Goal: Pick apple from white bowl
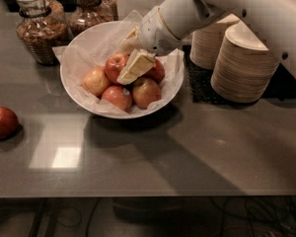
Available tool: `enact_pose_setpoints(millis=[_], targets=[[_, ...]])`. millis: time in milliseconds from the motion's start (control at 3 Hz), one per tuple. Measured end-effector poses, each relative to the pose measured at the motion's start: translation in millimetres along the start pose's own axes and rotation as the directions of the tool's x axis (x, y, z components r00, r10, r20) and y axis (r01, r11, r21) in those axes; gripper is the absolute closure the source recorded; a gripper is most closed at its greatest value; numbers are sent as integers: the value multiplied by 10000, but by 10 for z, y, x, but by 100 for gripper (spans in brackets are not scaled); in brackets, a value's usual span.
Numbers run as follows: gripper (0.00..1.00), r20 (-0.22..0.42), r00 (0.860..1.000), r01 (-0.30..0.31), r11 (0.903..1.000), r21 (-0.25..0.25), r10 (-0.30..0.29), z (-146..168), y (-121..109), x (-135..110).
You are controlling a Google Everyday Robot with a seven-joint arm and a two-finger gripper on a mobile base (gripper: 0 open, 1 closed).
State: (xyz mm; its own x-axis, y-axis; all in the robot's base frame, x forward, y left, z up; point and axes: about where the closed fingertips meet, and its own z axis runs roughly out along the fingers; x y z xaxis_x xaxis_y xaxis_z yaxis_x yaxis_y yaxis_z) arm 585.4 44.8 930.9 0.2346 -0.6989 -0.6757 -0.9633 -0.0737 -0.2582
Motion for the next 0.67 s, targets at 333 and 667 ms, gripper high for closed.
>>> enact_pose_setpoints(millis=[333, 667], targets=[[39, 43, 9999, -110, 9999, -79, 110, 63, 40, 51], [20, 91, 9999, -139, 9998, -116, 140, 109, 43, 49]])
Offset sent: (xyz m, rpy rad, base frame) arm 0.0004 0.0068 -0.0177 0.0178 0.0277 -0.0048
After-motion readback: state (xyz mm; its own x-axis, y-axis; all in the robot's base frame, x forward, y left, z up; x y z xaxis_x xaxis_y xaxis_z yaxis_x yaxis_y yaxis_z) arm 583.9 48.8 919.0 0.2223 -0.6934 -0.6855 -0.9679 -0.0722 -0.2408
